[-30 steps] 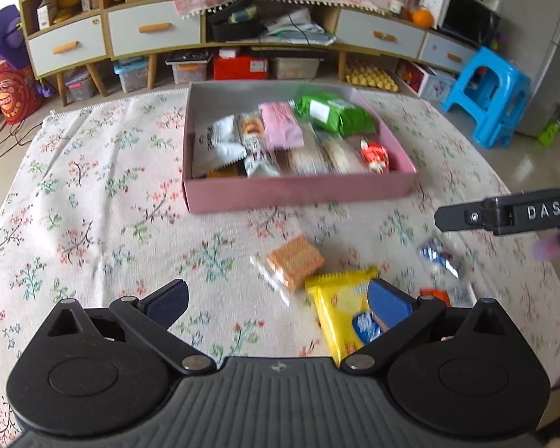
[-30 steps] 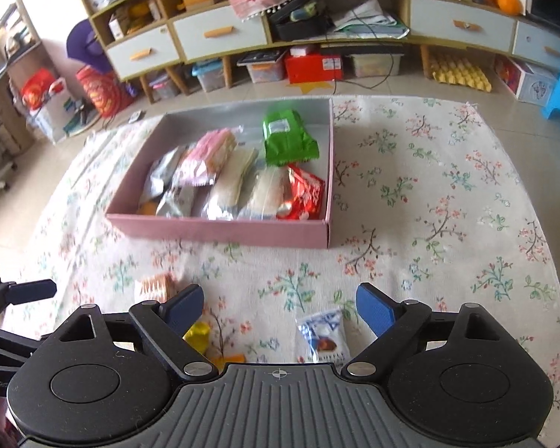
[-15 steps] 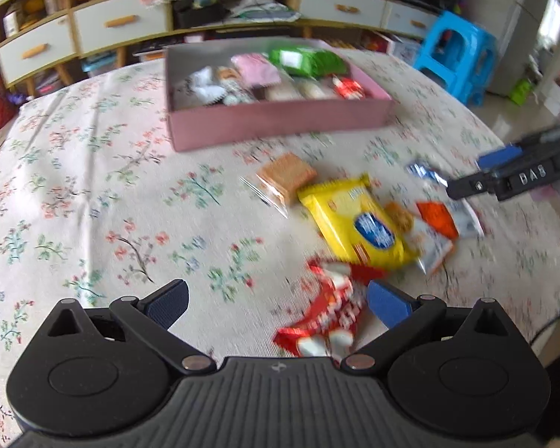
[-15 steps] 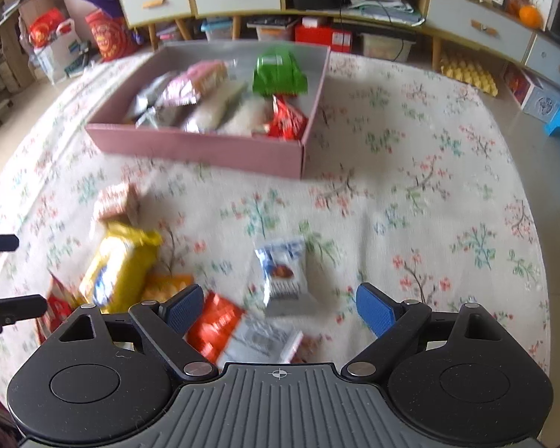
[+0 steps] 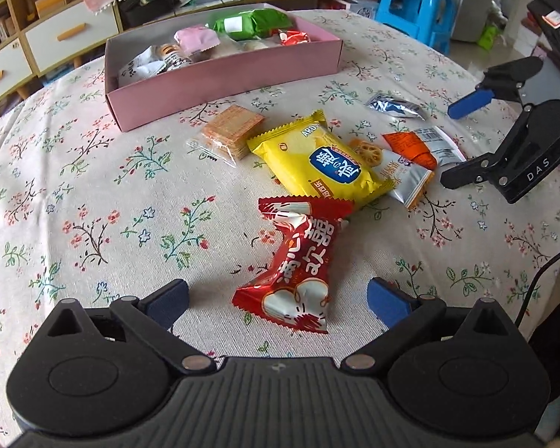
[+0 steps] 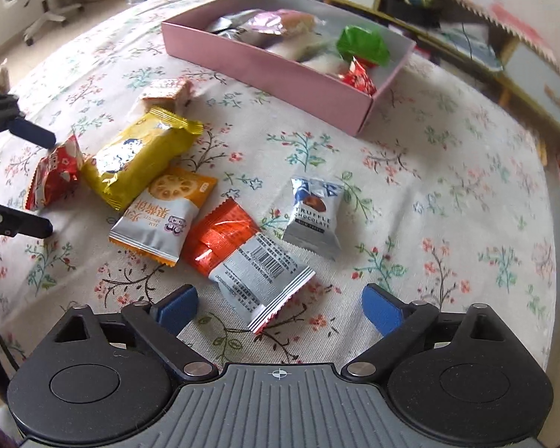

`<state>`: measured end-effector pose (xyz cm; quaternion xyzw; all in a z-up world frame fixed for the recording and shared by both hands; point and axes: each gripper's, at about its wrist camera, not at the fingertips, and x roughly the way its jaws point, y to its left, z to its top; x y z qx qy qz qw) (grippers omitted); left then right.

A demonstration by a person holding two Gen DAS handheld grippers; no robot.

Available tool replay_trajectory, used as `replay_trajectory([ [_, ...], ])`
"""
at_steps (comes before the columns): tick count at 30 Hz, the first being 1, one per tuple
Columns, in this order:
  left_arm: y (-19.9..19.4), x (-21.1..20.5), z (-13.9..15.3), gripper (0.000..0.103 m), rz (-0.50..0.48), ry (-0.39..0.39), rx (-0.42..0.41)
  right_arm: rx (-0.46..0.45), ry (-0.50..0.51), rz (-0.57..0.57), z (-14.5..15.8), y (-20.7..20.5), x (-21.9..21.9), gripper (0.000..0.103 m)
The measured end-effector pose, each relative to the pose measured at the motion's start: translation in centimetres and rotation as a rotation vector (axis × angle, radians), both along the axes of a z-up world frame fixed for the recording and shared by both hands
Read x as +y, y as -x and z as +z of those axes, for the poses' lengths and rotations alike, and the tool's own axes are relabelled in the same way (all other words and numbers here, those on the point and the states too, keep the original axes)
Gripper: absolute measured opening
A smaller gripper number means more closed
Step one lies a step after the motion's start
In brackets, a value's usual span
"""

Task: Organize snacks
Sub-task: 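Move both tools over the loose snacks on the tablecloth, then grasp the red candy packet with left tool while right tool grasps the orange-white packet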

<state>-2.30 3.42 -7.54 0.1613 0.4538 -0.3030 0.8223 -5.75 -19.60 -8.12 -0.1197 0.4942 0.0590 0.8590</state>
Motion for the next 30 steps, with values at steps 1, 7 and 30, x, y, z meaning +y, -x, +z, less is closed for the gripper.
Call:
replay_trajectory([
  [1, 0.0, 0.0, -0.1, 0.103, -0.002, 0.002, -0.002, -0.004, -0.005, 0.001, 0.0, 0.0, -0.1, 0.099],
  [7, 0.3, 0.0, -0.4, 0.103, 0.009, 0.024, -0.04, -0.027, -0.07, -0.014, -0.7, -0.7, -0.7, 0.103],
  [30, -1.4, 0.8, 0.6, 0.044, 0.121, 0.045, -0.014, -0.062, -0.136, 0.013, 0.0, -1.3, 1.1, 0.059],
])
